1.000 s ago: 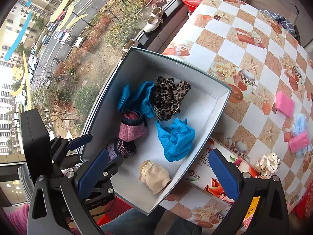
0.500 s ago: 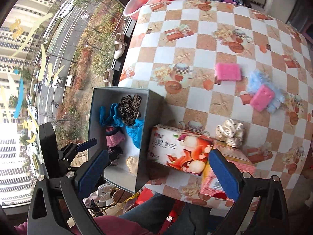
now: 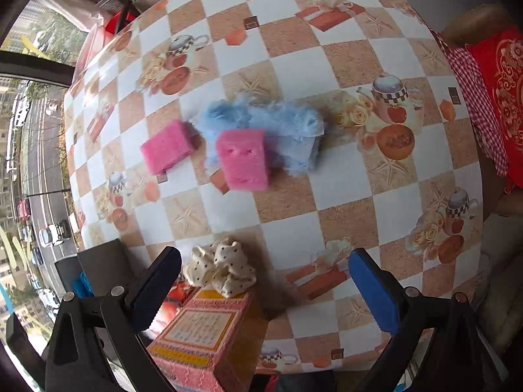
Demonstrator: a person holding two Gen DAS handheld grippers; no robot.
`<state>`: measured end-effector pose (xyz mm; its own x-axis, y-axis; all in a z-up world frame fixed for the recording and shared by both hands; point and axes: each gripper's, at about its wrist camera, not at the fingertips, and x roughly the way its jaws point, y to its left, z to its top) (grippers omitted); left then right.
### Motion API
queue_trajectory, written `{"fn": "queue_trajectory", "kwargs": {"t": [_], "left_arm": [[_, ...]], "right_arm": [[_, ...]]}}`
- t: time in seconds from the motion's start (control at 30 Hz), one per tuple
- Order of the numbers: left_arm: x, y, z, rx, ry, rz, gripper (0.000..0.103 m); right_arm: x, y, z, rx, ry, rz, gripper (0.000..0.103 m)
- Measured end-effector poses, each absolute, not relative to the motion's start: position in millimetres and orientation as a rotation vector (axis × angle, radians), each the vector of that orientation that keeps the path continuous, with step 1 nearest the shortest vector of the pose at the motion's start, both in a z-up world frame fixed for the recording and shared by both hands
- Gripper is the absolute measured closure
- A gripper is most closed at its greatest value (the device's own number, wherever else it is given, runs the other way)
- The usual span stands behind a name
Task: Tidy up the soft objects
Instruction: 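Move both tools back toward the remaining soft items on the table, then reach the left tool to the light-blue fluffy item while the right tool reaches the pink sponge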
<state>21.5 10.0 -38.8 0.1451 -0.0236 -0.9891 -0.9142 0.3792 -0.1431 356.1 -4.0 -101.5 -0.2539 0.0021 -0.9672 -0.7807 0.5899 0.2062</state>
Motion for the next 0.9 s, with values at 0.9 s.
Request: {"fn": "queue_trajectory", "kwargs": {"t": [0.9], "left_arm": [[166,125,-103,-1.114,1.298,0.768,0.021]], "right_arm": [[436,-91,-145,-0.544,1.647,0.735,0.0]]}}
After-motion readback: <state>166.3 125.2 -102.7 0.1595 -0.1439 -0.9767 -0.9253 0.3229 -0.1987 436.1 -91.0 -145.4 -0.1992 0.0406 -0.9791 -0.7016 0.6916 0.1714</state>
